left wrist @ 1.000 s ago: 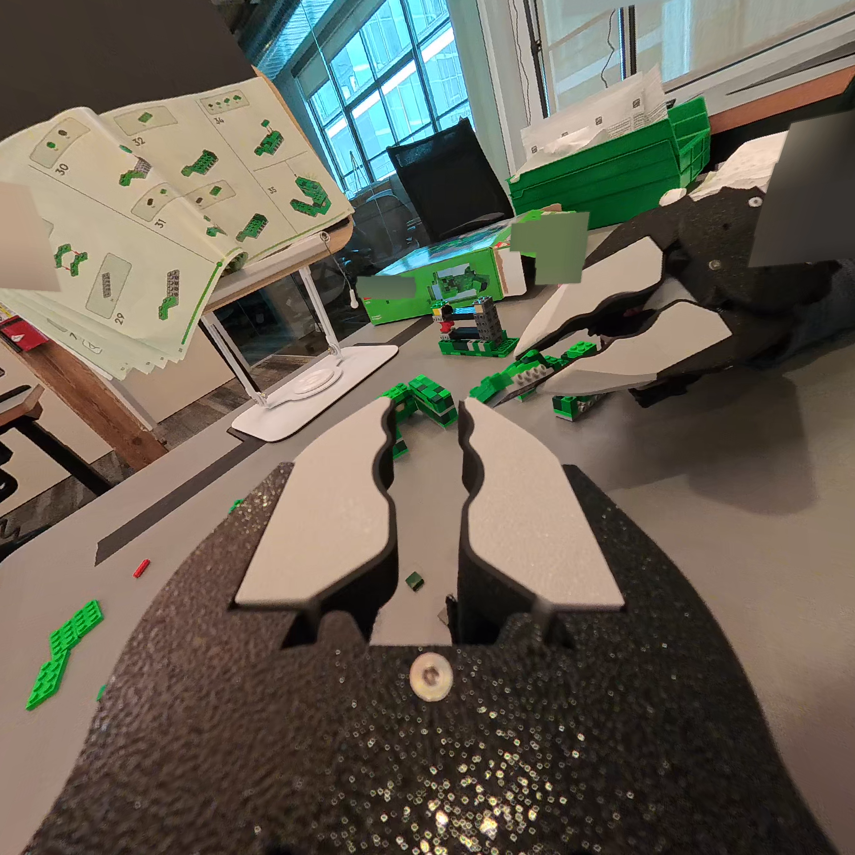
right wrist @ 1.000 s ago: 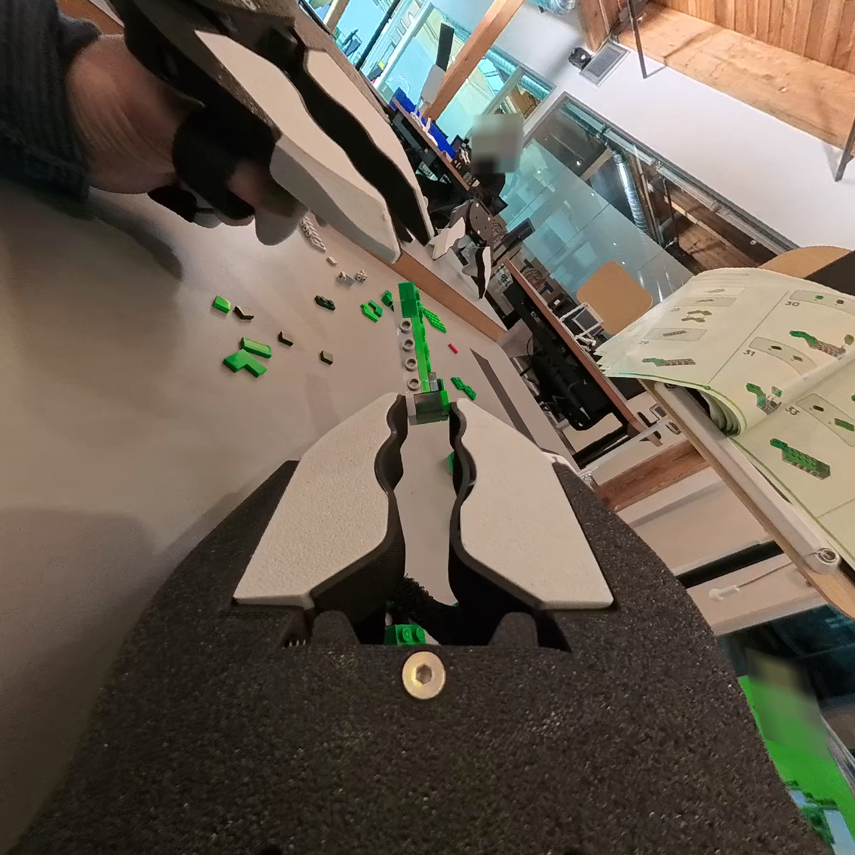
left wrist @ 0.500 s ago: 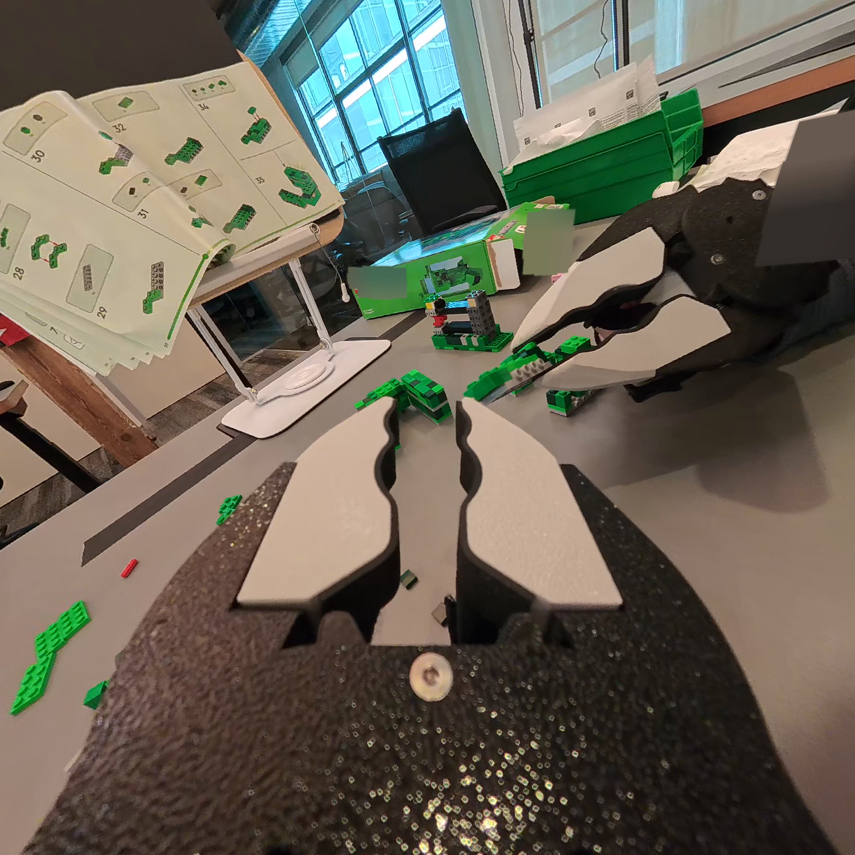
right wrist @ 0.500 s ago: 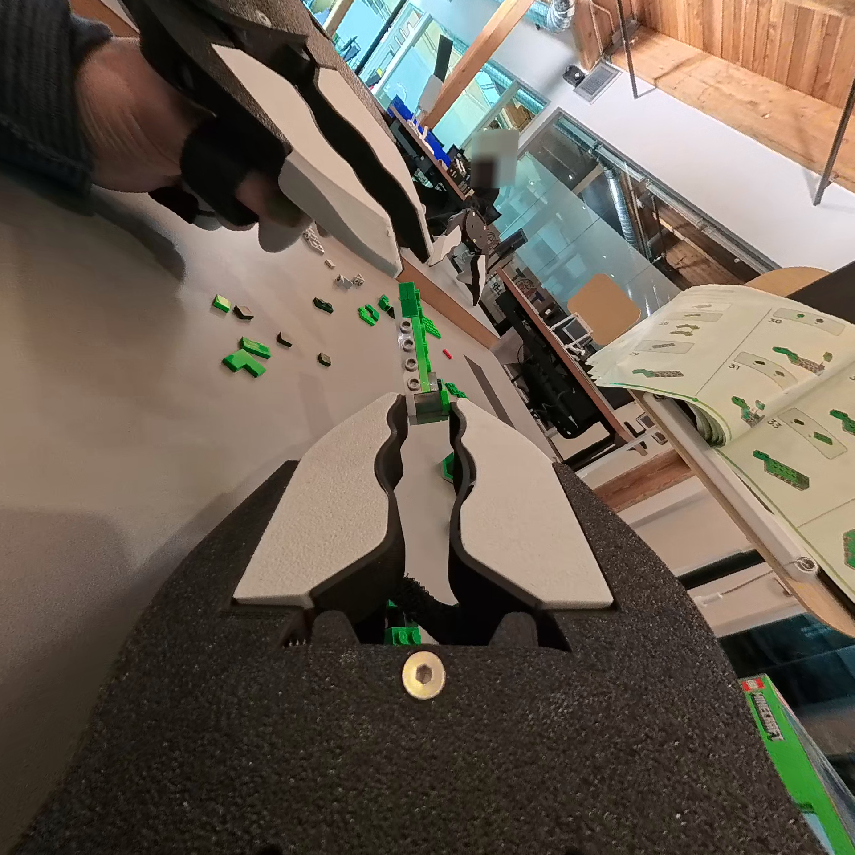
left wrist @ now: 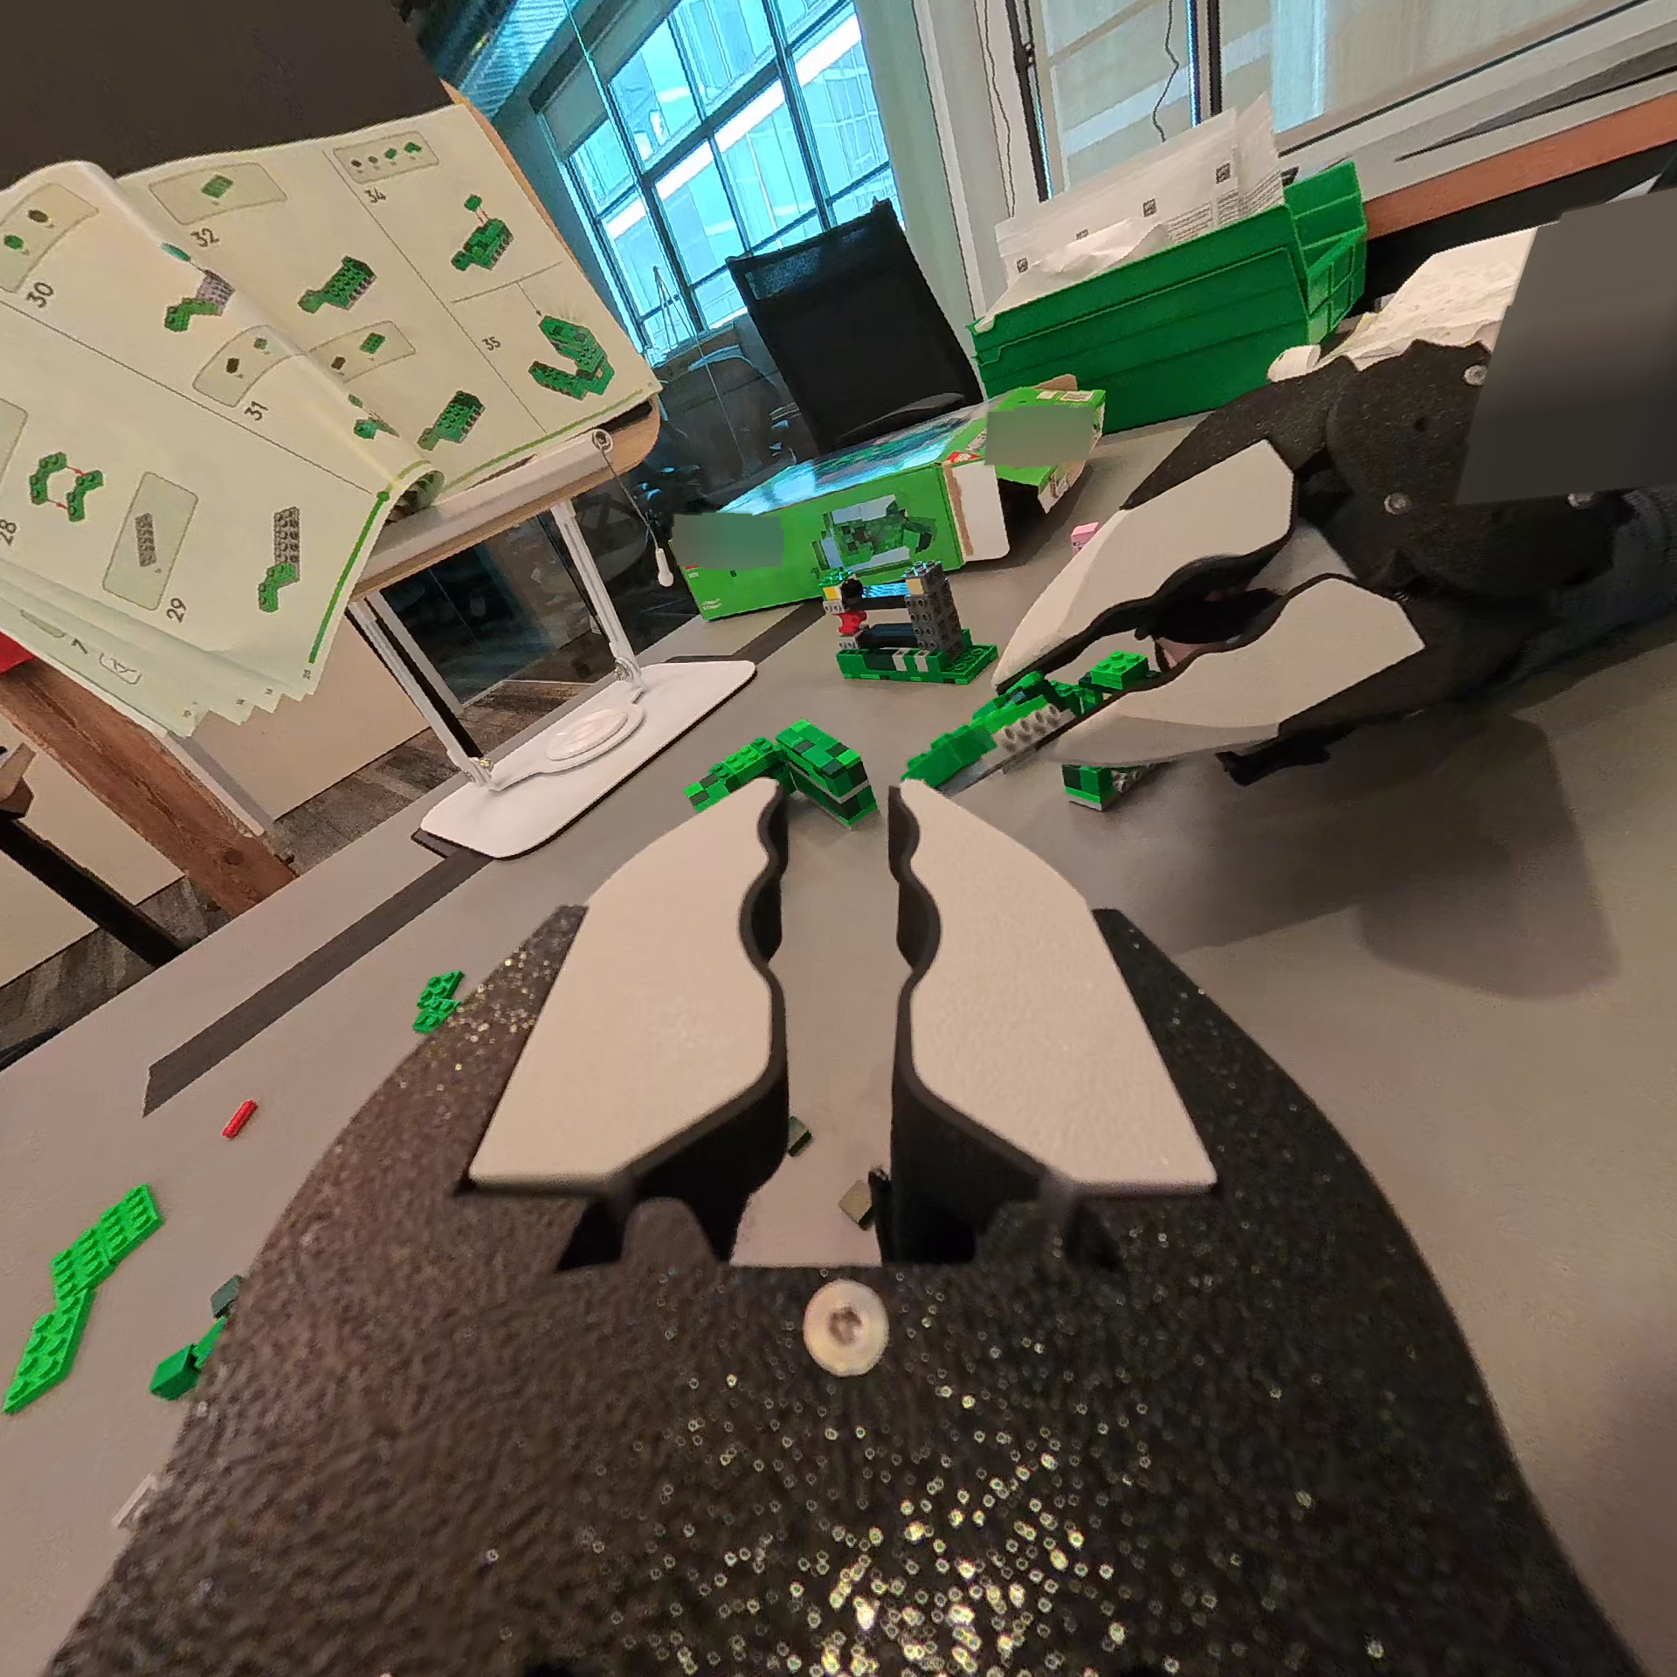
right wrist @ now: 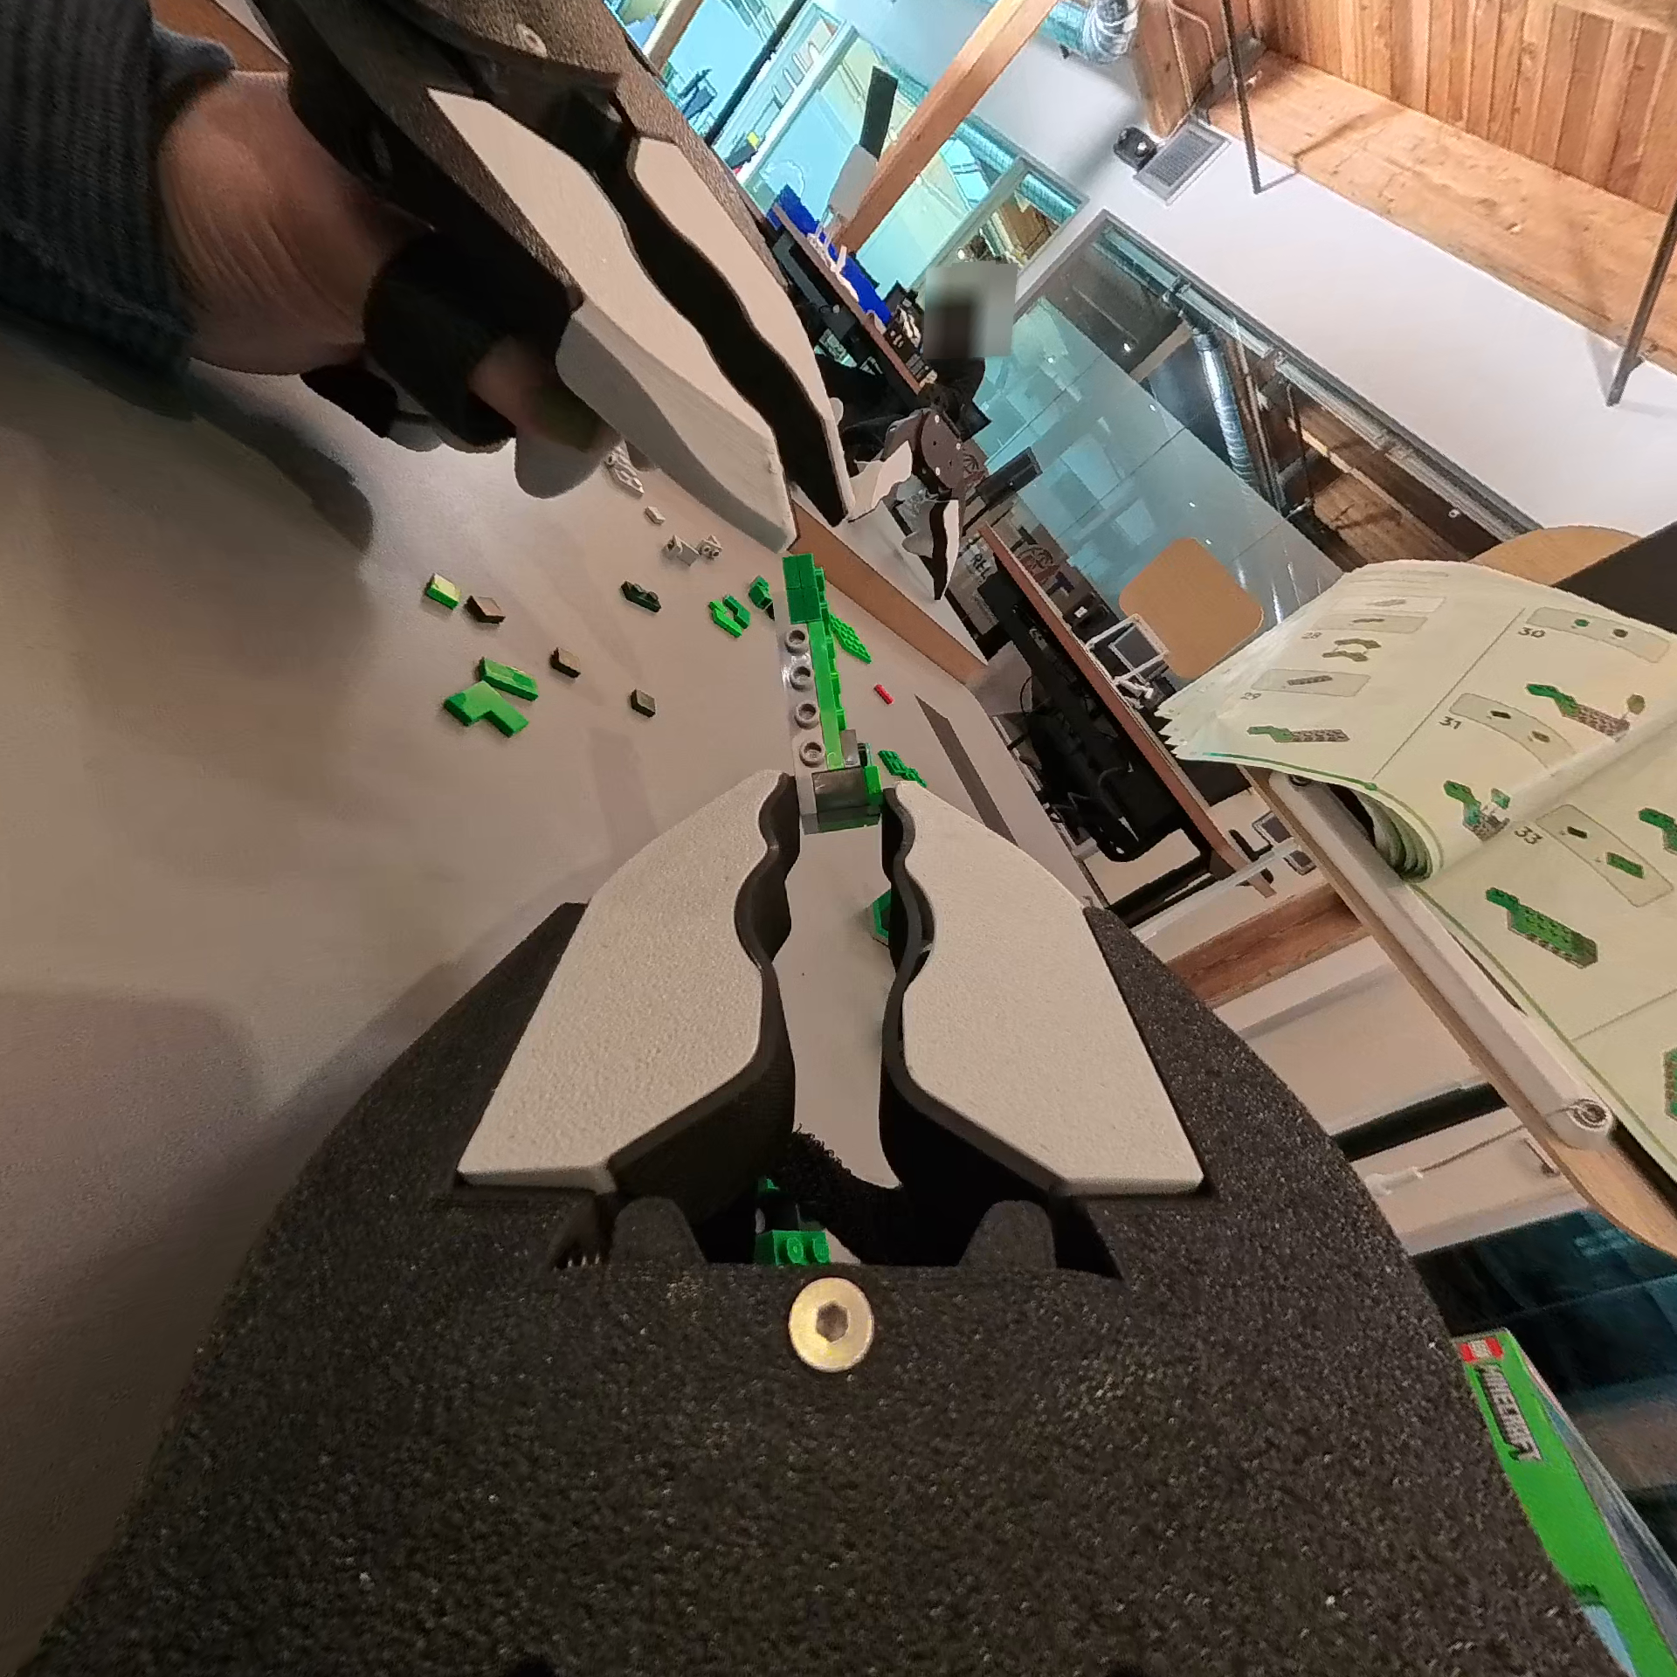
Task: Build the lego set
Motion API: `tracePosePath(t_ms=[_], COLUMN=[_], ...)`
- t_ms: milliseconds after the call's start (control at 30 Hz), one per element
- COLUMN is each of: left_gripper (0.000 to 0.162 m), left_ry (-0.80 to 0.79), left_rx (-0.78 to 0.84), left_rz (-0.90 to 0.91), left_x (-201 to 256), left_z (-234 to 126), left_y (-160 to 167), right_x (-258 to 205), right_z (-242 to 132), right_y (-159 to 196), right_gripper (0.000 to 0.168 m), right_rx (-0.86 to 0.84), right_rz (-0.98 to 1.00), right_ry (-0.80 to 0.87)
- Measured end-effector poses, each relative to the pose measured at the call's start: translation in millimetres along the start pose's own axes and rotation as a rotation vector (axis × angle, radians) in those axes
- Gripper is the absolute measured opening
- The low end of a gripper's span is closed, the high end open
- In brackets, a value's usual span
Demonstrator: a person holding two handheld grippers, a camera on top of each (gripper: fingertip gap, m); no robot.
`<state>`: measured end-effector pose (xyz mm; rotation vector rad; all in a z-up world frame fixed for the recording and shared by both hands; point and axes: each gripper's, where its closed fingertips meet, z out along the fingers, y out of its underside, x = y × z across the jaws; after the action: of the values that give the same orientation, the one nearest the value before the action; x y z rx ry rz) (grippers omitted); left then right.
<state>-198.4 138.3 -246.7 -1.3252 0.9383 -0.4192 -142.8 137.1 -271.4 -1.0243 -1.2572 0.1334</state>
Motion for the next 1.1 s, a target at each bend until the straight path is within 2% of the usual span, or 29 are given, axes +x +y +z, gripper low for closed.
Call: tracePosePath(t_ms=[300,533,600,667,800,933,1100], left_gripper=[0.02,0.022,0.022,0.022,0.028,0.038,0.036], left_ry=[-0.032,-0.39,-0.482,-0.537,-0.502,-0.466,-0.462], left_rx=[0.0,-0.119,-0.194,-0.336,-0.533,-0.747,-0.866], left_rz=[-0.021,-0.276,-0.308,-0.3,-0.362,-0.465,-0.489], left_x=[-6.7,-82.6,-108.3,-135.4,-186.0,-223.4,-245.7], left_z=[-2.4,-39.9,-51.9,-59.6,-48.1,-34.2,-27.9], left_y=[-0.3,27.6,37.2,53.2,86.0,134.6,166.2], right_x=[3.1,2.5,1.8,1.1,2.4,4.7,4.3], right_z=[-0.9,-1.6,-2.0,-2.2,-2.2,-2.5,-3.4], right_y=[-0.4,-1.9,-3.0,-4.0,-3.7,-3.2,-5.0], right_gripper=[0.016,0.016,0.016,0.016,0.017,0.016,0.016], right_rx=[-0.001,0.0,0.005,0.01,0.011,0.013,0.025], right_rz=[-0.002,-0.022,-0.026,-0.025,-0.012,-0.003,-0.01], right_ry=[0.018,0.022,0.02,0.016,0.015,0.019,0.015])
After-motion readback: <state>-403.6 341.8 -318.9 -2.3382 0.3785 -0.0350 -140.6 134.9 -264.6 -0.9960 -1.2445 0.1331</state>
